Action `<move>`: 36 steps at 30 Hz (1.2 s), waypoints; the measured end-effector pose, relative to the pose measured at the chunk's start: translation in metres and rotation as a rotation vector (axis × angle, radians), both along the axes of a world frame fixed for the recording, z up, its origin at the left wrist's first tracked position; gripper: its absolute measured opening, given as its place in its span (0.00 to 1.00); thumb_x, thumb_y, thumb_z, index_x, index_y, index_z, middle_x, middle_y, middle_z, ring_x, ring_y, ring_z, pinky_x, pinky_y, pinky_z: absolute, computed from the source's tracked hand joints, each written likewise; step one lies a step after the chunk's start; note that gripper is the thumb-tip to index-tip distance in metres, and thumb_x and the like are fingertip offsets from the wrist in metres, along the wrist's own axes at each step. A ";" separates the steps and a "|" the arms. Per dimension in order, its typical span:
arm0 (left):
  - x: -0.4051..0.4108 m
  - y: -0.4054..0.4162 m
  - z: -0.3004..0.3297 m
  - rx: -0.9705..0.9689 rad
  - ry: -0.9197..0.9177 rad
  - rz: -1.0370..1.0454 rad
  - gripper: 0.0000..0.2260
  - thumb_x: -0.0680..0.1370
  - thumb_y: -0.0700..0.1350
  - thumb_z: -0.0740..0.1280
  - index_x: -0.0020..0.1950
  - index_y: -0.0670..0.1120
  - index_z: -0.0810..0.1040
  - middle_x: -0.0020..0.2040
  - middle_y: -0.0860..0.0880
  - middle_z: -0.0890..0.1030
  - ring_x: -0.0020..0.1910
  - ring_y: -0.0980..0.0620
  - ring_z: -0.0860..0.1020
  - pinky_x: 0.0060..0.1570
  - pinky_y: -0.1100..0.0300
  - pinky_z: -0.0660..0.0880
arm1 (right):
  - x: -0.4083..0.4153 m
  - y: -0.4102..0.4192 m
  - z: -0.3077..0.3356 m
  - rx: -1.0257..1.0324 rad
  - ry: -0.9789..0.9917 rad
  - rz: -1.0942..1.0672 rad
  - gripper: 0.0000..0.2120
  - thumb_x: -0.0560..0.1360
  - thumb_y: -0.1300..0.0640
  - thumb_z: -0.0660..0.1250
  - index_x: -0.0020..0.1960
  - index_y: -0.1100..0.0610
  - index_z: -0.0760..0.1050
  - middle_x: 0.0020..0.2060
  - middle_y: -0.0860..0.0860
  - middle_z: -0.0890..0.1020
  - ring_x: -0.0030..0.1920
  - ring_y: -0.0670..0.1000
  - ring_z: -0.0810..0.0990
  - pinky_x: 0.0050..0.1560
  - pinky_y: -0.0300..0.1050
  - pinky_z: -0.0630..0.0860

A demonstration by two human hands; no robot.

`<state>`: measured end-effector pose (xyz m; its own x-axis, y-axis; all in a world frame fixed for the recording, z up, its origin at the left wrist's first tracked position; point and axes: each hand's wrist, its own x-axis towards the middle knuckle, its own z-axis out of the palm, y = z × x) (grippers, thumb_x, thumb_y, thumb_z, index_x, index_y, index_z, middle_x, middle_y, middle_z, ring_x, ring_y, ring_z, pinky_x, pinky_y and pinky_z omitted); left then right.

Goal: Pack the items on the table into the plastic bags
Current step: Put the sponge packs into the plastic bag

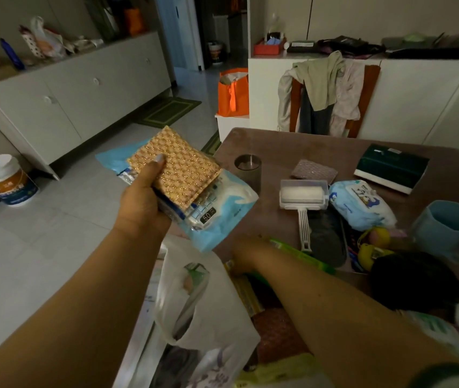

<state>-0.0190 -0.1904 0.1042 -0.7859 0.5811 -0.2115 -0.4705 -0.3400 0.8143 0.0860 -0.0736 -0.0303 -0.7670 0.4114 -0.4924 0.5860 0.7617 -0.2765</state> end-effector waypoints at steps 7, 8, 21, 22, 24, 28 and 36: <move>-0.010 -0.013 0.011 0.063 0.037 0.044 0.19 0.73 0.45 0.70 0.62 0.44 0.72 0.57 0.43 0.82 0.54 0.43 0.82 0.56 0.42 0.76 | 0.022 0.022 0.011 -0.284 0.128 -0.281 0.18 0.72 0.52 0.71 0.58 0.60 0.77 0.55 0.57 0.79 0.56 0.58 0.78 0.55 0.47 0.73; -0.011 -0.015 0.012 0.063 0.045 0.053 0.20 0.73 0.46 0.70 0.63 0.45 0.71 0.57 0.43 0.82 0.54 0.43 0.82 0.55 0.43 0.77 | 0.027 0.028 0.014 -0.387 0.229 -0.442 0.17 0.72 0.53 0.71 0.56 0.61 0.77 0.52 0.57 0.80 0.55 0.58 0.79 0.55 0.48 0.75; 0.059 0.003 0.027 -0.272 0.111 -0.354 0.19 0.68 0.45 0.73 0.56 0.40 0.77 0.50 0.39 0.84 0.46 0.41 0.84 0.45 0.47 0.80 | 0.113 0.020 0.200 -0.863 1.212 -0.826 0.10 0.76 0.49 0.66 0.53 0.54 0.77 0.42 0.50 0.82 0.43 0.51 0.82 0.42 0.45 0.77; 0.070 0.005 0.028 -0.276 0.114 -0.418 0.20 0.67 0.47 0.72 0.56 0.40 0.78 0.48 0.40 0.85 0.45 0.42 0.84 0.44 0.48 0.80 | 0.112 0.012 0.198 -0.842 1.140 -0.826 0.10 0.76 0.49 0.66 0.52 0.54 0.76 0.43 0.50 0.82 0.45 0.52 0.82 0.44 0.46 0.78; 0.089 0.006 0.029 -0.248 0.109 -0.488 0.21 0.67 0.52 0.69 0.54 0.41 0.79 0.48 0.39 0.84 0.46 0.42 0.84 0.45 0.47 0.80 | 0.115 0.004 0.188 -0.733 1.034 -0.828 0.16 0.74 0.48 0.69 0.57 0.55 0.75 0.45 0.51 0.82 0.46 0.52 0.82 0.45 0.45 0.78; 0.111 0.002 0.025 -0.201 0.125 -0.577 0.21 0.69 0.55 0.67 0.55 0.42 0.78 0.48 0.40 0.84 0.46 0.42 0.84 0.46 0.47 0.81 | 0.126 -0.002 0.161 -0.463 1.048 -0.846 0.14 0.73 0.52 0.71 0.56 0.57 0.76 0.47 0.53 0.82 0.46 0.52 0.81 0.47 0.45 0.77; 0.130 -0.009 0.020 -0.291 0.168 -0.538 0.16 0.72 0.45 0.69 0.58 0.41 0.78 0.52 0.39 0.83 0.49 0.40 0.82 0.54 0.46 0.77 | 0.156 0.005 0.138 -0.870 1.053 -0.956 0.35 0.66 0.34 0.69 0.67 0.51 0.71 0.59 0.48 0.76 0.59 0.53 0.76 0.55 0.48 0.73</move>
<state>0.1108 -0.1998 0.1241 -0.4358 0.8414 -0.3195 -0.3722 0.1547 0.9152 0.2425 -0.0683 0.1072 -0.5399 0.7948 -0.2770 0.0135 -0.3208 -0.9470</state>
